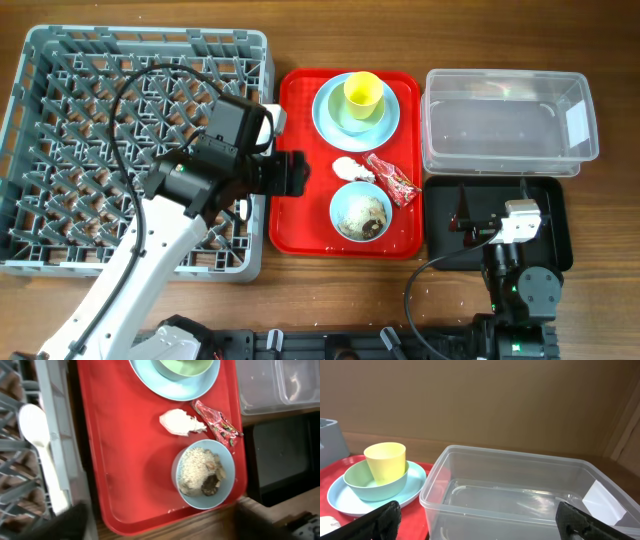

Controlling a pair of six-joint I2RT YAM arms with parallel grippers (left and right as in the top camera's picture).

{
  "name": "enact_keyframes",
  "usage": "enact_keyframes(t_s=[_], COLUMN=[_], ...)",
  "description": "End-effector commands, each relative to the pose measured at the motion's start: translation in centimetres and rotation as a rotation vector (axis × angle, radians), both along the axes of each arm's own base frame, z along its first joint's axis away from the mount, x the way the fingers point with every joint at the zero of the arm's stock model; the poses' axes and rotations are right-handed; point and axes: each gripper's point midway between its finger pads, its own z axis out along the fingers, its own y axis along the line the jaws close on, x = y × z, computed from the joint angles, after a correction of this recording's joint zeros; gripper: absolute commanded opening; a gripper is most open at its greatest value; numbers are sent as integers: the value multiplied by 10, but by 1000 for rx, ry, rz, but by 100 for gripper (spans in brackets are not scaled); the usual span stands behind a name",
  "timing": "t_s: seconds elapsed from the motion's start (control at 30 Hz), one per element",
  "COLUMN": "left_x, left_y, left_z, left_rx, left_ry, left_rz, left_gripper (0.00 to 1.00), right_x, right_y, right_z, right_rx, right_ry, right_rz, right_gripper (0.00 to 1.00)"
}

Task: Sort waste into correct bins and load items into the dishwasher rack
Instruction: 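Place the spoon into the dish rack and open the left gripper, then reach the left gripper to the yellow cup in the green bowl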

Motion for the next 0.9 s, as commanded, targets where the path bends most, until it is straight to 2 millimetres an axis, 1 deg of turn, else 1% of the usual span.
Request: enact_keyframes(t_s=[0.0, 0.07, 0.1, 0.13, 0.17, 0.2, 0.23, 0.27, 0.3, 0.33, 0.37, 0.4, 0.43, 0.47, 0.53, 0.6, 0.63, 0.67, 0.73, 0.77, 0.87], left_x=[-2, 1, 8, 15, 18, 26, 33, 53, 67, 81, 92, 100, 105, 109, 118, 130, 133, 138, 139, 136, 127], left_y=[-6, -7, -10, -16, -25, -34, -37, -47, -53, -60, -68, -75, -84, -90, -104, -120, -122, -126, -121, -116, -98], left_z=[-4, -2, 2, 10, 20, 41, 57, 96, 113, 121, 116, 101, 68, 25, -27, -70, -79, -92, -109, -115, -121], left_rx=[-25, -38, -77, -137, -184, -224, -233, -247, -248, -238, -211, -190, -149, -77, -26, -7, -5, 1, 46, 75, 164], left_ry=[34, 27, 21, 14, 1, -25, -44, -79, -85, -66, -34, 6, 83, 169, 246, 274, 276, 276, 292, 309, 338], left_rz=[-3, 11, 64, 110, 86, 65, 63, 55, 52, 51, 37, 31, 26, 31, 22, 8, 7, 7, 21, 28, 55], left_gripper=[100, 100, 100, 96, 91, 79, 59, 14, 4, 4, 4, 4, 4, 4, 4, 4, 4, 4, 4, 4, 4], right_x=[0, 0, 0, 0, 0, 0, 0, 0, 0, 0, 0, 0, 0, 0, 0, 0, 0, 0, 0, 0, 0], right_y=[-1, -1, -1, -1, -1, -1, -1, -1, -1, -1, -1, -1, -1, -1, -1, -1, -1, -1, -1, -1, -1], right_z=[1, 1, 1, 1, 1, 1, 1, 1, 1, 1, 1, 1, 1, 1, 1, 1, 1, 1, 1, 1, 1], right_rx=[-2, -2, -2, -2, -2, -2, -2, -2, -2, -2, -2, -2, -2, -2, -2, -2, -2, -2, -2, -2, -2], right_ry=[-4, -4, -4, -4, -4, -4, -4, -4, -4, -4, -4, -4, -4, -4, -4, -4, -4, -4, -4, -4, -4], right_rz=[-1, -1, -1, -1, -1, -1, -1, -1, -1, -1, -1, -1, -1, -1, -1, -1, -1, -1, -2, -1, -1], right_gripper=[100, 100, 100, 100, 100, 100, 100, 100, 100, 100, 100, 100, 100, 100, 100, 100, 100, 100, 100, 100, 100])
